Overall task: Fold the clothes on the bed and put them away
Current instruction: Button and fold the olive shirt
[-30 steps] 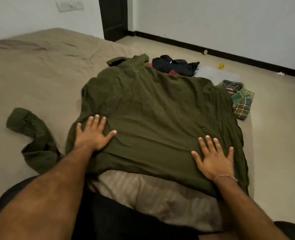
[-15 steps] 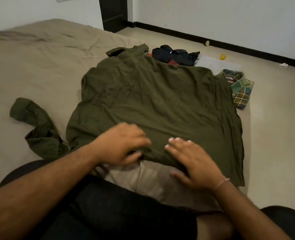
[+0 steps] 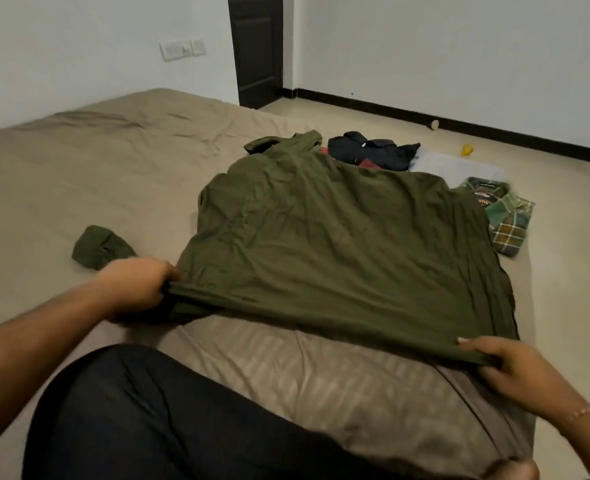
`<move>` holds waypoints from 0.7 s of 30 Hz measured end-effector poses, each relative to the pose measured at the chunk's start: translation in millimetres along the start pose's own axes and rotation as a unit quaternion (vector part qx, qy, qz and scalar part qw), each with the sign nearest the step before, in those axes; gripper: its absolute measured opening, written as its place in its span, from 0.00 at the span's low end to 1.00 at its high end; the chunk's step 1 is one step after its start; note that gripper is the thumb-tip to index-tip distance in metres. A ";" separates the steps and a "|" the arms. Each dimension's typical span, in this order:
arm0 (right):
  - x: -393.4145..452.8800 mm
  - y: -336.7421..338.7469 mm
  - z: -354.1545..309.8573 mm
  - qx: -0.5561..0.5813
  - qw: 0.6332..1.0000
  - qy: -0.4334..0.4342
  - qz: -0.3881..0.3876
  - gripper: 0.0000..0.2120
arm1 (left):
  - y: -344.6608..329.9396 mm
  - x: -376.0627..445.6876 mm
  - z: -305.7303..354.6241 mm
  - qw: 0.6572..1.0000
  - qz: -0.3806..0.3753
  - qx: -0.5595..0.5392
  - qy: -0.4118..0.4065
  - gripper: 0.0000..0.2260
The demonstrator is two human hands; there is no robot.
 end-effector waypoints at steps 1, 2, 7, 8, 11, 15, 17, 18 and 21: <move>5.1 11.1 1.3 0.020 1.000 -0.006 0.006 0.35 | 10.0 4.6 -12.5 0.998 0.023 -0.051 0.021 0.15; 10.0 23.4 -0.8 0.036 0.999 -0.012 0.014 0.32 | 23.6 9.8 -22.0 0.993 0.057 -0.093 0.039 0.14; 67.1 80.1 0.3 0.120 0.989 -0.073 0.047 0.16 | 113.0 77.7 -25.1 0.972 0.167 -0.161 0.047 0.11; 81.8 86.4 3.5 0.120 0.987 -0.094 0.055 0.14 | 128.5 93.8 -21.9 0.972 0.168 -0.159 0.049 0.10; 127.7 102.6 12.5 0.098 0.975 -0.168 0.109 0.12 | 169.3 141.2 -7.0 0.967 0.201 -0.138 0.075 0.06; 154.3 95.5 12.6 -0.091 0.941 -0.254 0.205 0.09 | 167.0 194.0 13.9 0.960 0.166 -0.062 0.216 0.32; 153.5 80.6 -16.7 -0.229 0.922 -0.159 0.268 0.23 | 156.4 199.9 42.3 0.965 0.190 -0.030 0.176 0.52; 151.1 65.9 -34.7 -0.237 0.930 -0.060 0.275 0.28 | 148.8 193.8 64.1 0.963 0.241 -0.017 0.118 0.55; 132.6 0.5 -76.8 -0.209 0.958 0.176 0.090 0.37 | 89.5 132.5 150.5 0.916 0.348 -0.016 -0.199 0.46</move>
Point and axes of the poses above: each hand's wrist, its own x-axis towards the middle knuckle, its own y-axis out of the back of the hand, z = x × y, the point moved 6 cm from there along x, towards the middle knuckle, and after that the axes turned 1 degree about -x, right-handed, at the moved point
